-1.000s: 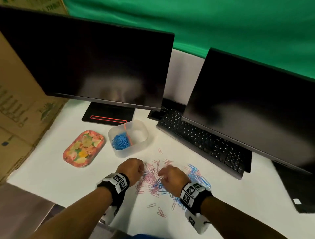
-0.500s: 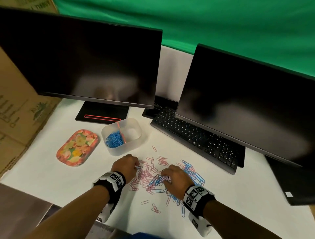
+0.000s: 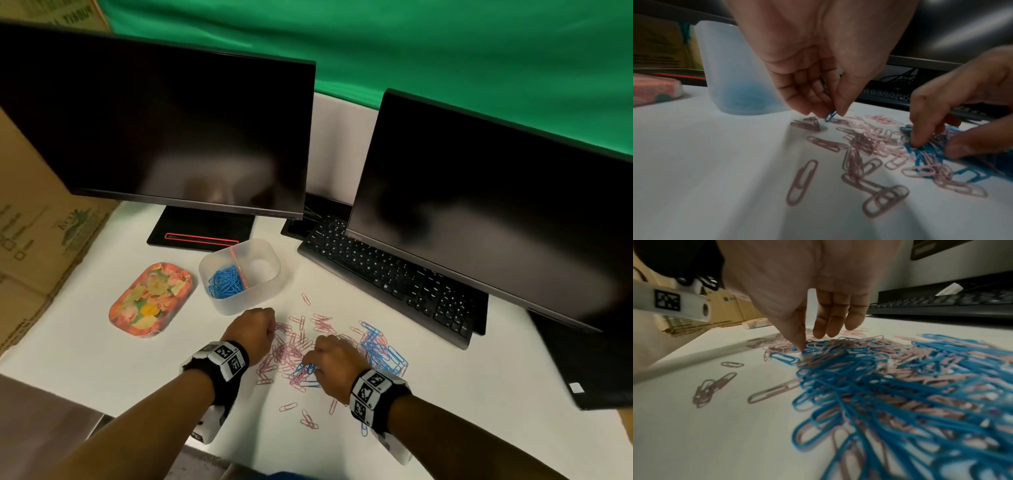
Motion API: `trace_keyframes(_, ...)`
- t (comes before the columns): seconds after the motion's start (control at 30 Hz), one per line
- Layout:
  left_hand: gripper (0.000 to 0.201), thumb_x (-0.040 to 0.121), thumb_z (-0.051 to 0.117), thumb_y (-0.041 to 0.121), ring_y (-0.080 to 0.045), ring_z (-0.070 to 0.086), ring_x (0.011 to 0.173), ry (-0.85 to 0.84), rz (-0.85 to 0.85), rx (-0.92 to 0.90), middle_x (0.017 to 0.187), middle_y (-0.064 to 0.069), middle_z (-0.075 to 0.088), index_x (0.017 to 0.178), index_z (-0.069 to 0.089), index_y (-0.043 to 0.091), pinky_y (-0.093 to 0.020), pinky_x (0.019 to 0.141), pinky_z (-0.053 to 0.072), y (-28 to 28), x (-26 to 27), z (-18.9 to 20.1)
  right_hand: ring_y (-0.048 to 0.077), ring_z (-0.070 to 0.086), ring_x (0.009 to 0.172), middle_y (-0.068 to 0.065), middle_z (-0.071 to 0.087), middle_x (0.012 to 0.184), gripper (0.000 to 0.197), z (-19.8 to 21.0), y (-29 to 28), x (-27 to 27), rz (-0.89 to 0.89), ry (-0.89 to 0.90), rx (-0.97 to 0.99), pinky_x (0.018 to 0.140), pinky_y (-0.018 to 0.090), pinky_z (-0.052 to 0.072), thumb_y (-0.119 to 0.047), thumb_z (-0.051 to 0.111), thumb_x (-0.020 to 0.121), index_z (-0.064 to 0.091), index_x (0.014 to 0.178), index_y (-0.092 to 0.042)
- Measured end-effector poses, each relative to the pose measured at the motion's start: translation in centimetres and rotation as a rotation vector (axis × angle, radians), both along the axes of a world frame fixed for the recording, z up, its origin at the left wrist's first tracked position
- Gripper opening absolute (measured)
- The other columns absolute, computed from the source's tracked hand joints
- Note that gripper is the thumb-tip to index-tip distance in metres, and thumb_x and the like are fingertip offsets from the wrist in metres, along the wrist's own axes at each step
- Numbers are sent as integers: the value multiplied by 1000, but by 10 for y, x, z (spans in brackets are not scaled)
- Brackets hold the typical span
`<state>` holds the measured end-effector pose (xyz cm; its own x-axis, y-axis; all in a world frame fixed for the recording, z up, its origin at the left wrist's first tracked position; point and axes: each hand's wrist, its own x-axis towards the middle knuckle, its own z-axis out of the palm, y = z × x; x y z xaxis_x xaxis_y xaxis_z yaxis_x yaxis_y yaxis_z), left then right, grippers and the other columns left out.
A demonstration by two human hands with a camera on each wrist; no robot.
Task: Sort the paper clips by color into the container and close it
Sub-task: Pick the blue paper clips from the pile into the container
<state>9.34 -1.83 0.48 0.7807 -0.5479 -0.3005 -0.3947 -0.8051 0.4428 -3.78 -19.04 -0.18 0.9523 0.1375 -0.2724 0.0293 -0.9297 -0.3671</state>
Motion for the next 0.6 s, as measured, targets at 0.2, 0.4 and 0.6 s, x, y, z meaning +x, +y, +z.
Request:
trace_keyframes(0.2, 23, 84, 55, 3, -16, 55, 69, 78, 117, -229, 70, 3, 59, 98, 63, 20, -21, 68, 43, 2, -1, 2, 26, 48, 113, 8, 56, 117, 26, -2, -6, 10, -71, 35, -30, 96, 35, 42, -17, 51, 93, 64, 116, -18)
trace_keyframes(0.4, 26, 82, 53, 4, -19, 59, 77, 300, 213, -313, 80, 6, 62, 77, 58, 29, -28, 76, 49, -9, -10, 1, 29, 53, 105, 10, 60, 109, 25, -3, -11, 10, -91, 18, -17, 89, 38, 47, -12, 47, 93, 68, 106, -12)
trace_keyframes(0.6, 18, 78, 50, 3, -19, 54, 58, 524, 296, -353, 67, -4, 58, 82, 54, 20, -27, 61, 42, -17, -21, 1, 27, 53, 102, 7, 59, 108, 24, 1, -21, 2, -124, 28, -68, 79, 31, 40, -8, 45, 91, 63, 105, -14)
